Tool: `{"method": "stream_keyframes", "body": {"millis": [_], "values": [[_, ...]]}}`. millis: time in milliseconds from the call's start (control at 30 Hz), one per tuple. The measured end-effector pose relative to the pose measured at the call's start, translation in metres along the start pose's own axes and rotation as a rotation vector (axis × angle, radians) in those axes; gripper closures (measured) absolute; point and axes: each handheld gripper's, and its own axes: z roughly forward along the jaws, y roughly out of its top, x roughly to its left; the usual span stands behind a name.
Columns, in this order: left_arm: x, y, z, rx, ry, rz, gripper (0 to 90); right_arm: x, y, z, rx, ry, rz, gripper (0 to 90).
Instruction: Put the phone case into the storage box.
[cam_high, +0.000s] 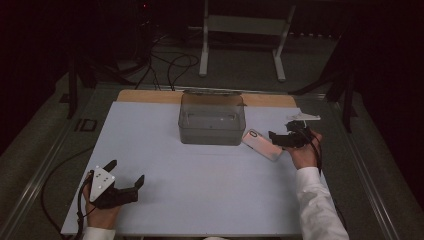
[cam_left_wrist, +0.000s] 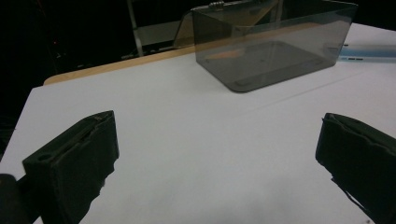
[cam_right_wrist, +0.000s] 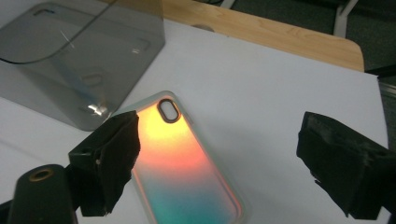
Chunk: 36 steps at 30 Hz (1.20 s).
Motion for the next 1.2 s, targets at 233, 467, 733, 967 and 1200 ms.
{"method": "stream_keyframes", "body": {"millis": [233, 467, 733, 967, 1200], "values": [[0.0, 0.0, 0.0, -0.001, 0.0, 0.0, 0.4, -0.003, 0.001, 0.009, 0.029, 0.014, -0.016, 15.2], [0.0, 0.0, 0.0, -0.001, 0.0, 0.002, 0.4, -0.005, -0.001, 0.022, 0.064, 0.032, -0.019, 16.2], [0.0, 0.0, 0.0, -0.001, -0.001, 0.004, 0.4, -0.009, -0.005, 0.038, 0.105, 0.036, -0.024, 20.2], [0.0, 0.0, 0.001, 0.001, -0.002, 0.004, 0.4, -0.012, -0.008, 0.049, 0.143, 0.045, -0.035, 28.9], [0.0, 0.0, 0.001, 0.003, -0.002, 0.005, 0.4, -0.014, -0.009, 0.059, 0.196, 0.064, -0.043, 37.9]]}}
